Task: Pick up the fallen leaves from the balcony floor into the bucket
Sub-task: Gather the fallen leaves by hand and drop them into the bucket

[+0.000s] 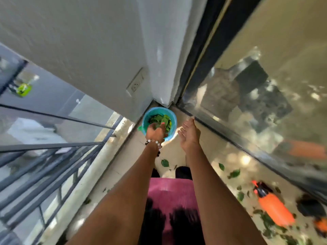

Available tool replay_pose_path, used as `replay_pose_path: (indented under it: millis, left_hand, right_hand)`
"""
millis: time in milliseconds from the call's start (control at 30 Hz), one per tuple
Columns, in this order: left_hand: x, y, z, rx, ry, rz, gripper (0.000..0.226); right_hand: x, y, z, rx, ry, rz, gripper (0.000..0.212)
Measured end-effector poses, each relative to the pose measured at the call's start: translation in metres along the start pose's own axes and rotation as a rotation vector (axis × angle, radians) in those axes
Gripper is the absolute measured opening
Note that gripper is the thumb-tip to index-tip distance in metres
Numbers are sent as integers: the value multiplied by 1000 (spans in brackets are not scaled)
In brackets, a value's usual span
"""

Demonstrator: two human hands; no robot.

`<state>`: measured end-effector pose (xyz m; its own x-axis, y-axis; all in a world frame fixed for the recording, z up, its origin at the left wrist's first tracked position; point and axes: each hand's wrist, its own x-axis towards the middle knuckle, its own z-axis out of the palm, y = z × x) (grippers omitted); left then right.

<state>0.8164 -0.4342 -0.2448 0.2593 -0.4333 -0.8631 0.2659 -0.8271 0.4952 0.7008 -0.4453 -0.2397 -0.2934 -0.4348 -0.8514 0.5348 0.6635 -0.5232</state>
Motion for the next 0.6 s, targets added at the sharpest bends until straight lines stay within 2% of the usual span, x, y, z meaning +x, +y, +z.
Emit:
replay_pose_path:
  millis: [100,167,200,300,400,500,600]
  left_hand:
    - [-36,0,15,200,-45,74,19]
    - [-60,-6,31,355,-123,128,7]
    - [-71,-12,41,434,-174,161,10]
    - [-101,-31,75,624,-295,231,15]
    - [-128,-53,119,841,-430,315,7]
    - [-136,-86,175,1134,-572,444,14]
    - [-178,-113,225,1355,-654,665,26]
  right_hand:
    - [-39,-20,-29,-1,26,-100,31]
    - [-58,-27,-58,5,69,-153,36]
    - [-67,-30,-75,22,102,-171,38]
    - [-84,-37,-134,83,219,-202,28]
    - [-95,-43,-199,101,340,-232,32]
    - [-103,-44,-266,27,507,-270,40]
    - [-104,-35,-333,-99,632,-302,45]
